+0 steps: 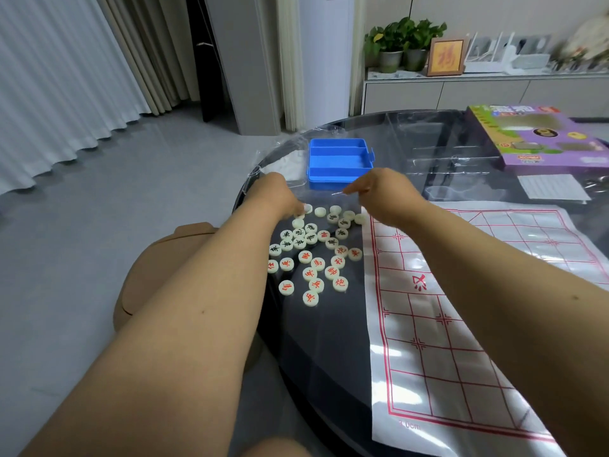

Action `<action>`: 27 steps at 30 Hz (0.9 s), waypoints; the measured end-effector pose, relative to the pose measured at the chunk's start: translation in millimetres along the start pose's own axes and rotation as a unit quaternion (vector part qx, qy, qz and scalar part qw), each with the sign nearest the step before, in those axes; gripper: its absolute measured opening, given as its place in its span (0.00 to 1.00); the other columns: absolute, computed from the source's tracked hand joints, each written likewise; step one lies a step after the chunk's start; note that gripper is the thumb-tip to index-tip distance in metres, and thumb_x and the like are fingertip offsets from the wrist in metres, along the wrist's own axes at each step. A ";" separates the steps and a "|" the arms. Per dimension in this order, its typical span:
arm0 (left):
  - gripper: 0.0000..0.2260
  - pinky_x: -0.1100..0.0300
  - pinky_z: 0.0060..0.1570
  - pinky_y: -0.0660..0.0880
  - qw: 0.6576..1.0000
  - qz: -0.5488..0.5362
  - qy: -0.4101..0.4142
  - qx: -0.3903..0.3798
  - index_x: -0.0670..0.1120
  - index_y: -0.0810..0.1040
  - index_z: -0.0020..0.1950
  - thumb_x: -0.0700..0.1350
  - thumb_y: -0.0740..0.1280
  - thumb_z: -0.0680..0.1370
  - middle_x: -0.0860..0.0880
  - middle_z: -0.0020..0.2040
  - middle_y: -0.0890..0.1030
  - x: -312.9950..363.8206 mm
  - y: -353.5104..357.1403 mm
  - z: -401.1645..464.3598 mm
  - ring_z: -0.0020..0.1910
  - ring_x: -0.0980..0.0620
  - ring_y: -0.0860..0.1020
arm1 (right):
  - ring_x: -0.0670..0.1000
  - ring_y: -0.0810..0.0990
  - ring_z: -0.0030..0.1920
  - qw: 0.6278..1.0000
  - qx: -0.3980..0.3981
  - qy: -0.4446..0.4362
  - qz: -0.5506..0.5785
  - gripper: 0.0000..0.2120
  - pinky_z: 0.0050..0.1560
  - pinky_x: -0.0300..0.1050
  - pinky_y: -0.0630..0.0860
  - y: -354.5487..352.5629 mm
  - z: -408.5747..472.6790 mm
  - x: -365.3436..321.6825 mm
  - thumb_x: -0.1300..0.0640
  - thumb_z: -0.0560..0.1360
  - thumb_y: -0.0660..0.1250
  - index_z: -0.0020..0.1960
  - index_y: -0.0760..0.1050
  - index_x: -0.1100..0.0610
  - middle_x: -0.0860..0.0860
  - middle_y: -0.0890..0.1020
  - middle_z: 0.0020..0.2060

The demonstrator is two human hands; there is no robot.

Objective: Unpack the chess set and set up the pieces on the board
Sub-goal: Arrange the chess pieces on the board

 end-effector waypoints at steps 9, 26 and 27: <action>0.25 0.54 0.48 0.77 0.999 0.004 -0.012 -0.052 0.42 0.79 0.54 0.56 0.77 0.66 0.45 0.50 0.81 -1.3 7.0 9.8 0.49 0.45 0.79 | 0.57 0.79 0.52 0.993 -0.054 0.013 -0.104 0.13 0.56 0.52 0.78 13.0 7.4 9.8 0.62 0.75 0.61 0.55 0.81 0.56 0.55 0.82 0.52; 0.07 0.54 0.50 0.80 0.988 -0.148 0.045 -0.017 0.45 0.80 0.41 0.39 0.77 0.69 0.46 0.36 0.83 -31.8 -11.8 -16.1 0.36 0.49 0.83 | 0.55 0.79 0.51 0.986 -0.091 0.006 -0.140 0.10 0.55 0.49 0.78 28.7 10.5 2.3 0.59 0.75 0.66 0.55 0.80 0.57 0.55 0.82 0.50; 0.06 0.55 0.50 0.79 0.989 -0.140 0.054 0.002 0.46 0.81 0.41 0.40 0.77 0.69 0.47 0.37 0.83 -34.2 -19.0 -22.5 0.39 0.49 0.83 | 0.55 0.80 0.51 0.985 -0.091 0.005 -0.144 0.10 0.55 0.49 0.78 28.6 9.8 1.6 0.59 0.75 0.66 0.55 0.80 0.57 0.55 0.82 0.51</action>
Point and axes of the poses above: each hand's wrist, its own z-axis towards the middle knuckle, its own y-axis out of the palm, x = y × z, the point moved 9 cm from there along z, towards the middle knuckle
